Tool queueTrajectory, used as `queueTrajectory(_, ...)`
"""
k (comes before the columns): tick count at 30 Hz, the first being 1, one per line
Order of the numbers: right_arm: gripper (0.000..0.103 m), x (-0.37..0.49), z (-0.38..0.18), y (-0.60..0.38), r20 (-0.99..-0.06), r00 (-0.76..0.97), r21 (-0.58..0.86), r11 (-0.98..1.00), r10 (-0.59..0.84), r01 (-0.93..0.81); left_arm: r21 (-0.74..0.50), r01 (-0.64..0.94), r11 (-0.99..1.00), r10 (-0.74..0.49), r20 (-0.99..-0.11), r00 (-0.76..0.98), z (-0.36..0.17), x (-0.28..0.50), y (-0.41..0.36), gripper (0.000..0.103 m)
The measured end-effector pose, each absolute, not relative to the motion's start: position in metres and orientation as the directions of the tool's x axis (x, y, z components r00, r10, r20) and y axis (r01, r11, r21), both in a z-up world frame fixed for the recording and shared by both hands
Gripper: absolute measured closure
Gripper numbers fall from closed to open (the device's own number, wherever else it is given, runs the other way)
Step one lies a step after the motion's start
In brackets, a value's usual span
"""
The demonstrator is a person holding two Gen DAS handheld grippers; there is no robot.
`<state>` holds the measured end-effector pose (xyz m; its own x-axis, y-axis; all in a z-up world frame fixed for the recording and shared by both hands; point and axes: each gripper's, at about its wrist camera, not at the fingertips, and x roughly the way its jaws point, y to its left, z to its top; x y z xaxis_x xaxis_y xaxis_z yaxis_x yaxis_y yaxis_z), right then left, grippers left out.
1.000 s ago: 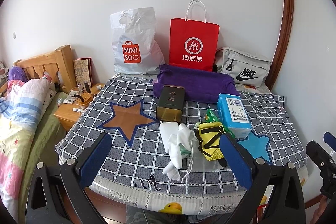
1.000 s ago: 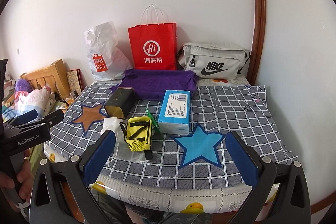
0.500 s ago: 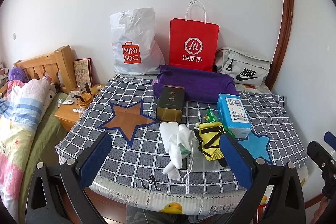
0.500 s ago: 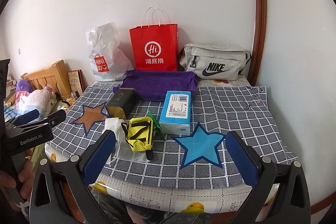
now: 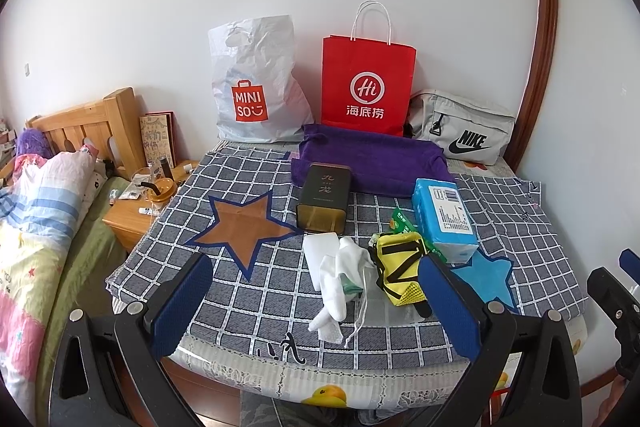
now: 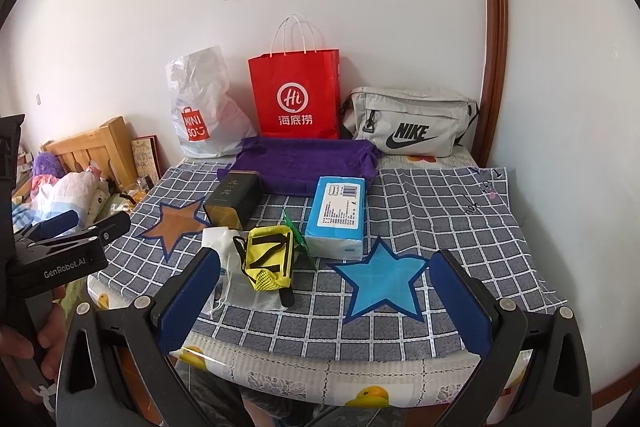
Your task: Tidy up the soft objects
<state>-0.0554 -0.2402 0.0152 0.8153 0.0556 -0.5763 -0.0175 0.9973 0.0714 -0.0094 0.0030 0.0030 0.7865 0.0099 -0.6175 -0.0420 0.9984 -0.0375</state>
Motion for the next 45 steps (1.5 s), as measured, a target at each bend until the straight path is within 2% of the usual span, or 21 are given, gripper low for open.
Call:
queueTrajectory(23, 0.0, -0.057, 0.015, -0.242, -0.555, 0.829, 0.075, 0.997, 0.071, -0.035, -0.001, -0.039, 0.999, 0.03, -0.626, 0.779, -0.003, 0.003, -0.008, 0.0)
queueTrajectory(30, 0.0, -0.044, -0.003, -0.247, -0.573, 0.815, 0.085, 0.995, 0.084, -0.043, 0.006, -0.044, 0.999, 0.037, -0.67, 0.742, -0.029, 0.023, -0.006, 0.0)
queueTrajectory(45, 0.0, 0.008, -0.08, -0.252, -0.679, 0.72, 0.144, 0.988, 0.142, -0.06, 0.021, -0.085, 0.996, 0.071, -0.768, 0.636, -0.105, 0.075, 0.011, 0.0)
